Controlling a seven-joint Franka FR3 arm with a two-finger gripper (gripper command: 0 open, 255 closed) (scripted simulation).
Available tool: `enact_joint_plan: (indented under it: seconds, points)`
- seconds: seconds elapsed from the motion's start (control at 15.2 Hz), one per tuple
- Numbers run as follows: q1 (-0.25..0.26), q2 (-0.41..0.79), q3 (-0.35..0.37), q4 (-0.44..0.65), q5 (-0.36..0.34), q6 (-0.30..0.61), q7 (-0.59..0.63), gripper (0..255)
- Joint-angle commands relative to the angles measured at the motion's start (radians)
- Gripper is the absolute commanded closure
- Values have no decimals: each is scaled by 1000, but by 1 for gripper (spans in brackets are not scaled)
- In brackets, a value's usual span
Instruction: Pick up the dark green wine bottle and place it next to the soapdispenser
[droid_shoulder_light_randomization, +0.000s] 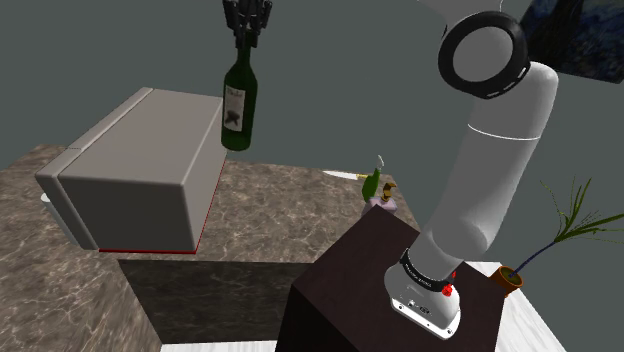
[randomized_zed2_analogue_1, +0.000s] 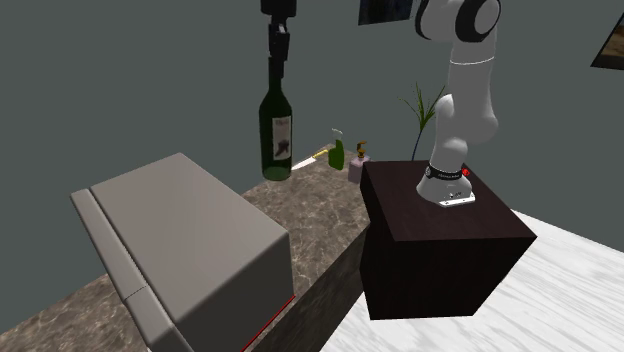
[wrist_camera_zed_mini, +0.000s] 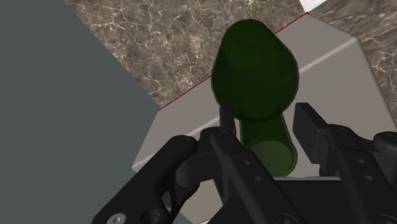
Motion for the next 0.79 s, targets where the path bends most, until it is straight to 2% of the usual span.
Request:
enact_joint_plan:
  seconds: [0.0,0.33,0.73]
  points:
    - [-43,-82,-15,-108,29,33,-46,255]
    - [-117,-227,-69,-291,78,78,-163,255]
    - [-183,-356,-148,-440,110,101,-307,255]
